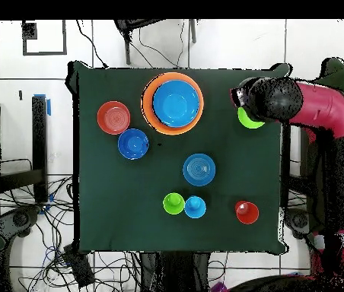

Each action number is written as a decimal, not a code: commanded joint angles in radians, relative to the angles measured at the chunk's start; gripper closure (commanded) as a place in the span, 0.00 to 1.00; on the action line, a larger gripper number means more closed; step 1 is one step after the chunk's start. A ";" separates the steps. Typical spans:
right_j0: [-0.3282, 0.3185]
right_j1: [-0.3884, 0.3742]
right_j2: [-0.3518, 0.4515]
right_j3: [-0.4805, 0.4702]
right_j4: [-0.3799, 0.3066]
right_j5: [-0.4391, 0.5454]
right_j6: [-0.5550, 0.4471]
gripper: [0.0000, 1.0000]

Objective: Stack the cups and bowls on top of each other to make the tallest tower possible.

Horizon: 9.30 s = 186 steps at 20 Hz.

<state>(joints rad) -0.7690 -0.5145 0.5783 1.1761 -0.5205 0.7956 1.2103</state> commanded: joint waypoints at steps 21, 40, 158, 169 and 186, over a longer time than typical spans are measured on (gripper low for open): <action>0.138 0.230 0.037 -0.193 0.050 0.125 -0.051 0.00; 0.093 0.124 0.021 -0.190 -0.005 0.094 -0.166 0.00; 0.063 -0.033 0.009 0.070 0.011 -0.037 0.015 0.00; 0.071 -0.007 -0.019 0.057 0.008 -0.039 0.019 0.00; 0.096 0.180 -0.019 -0.116 -0.013 -0.020 -0.052 0.00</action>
<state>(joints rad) -0.7110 -0.4459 0.6137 1.1186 -0.4651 0.7446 1.2095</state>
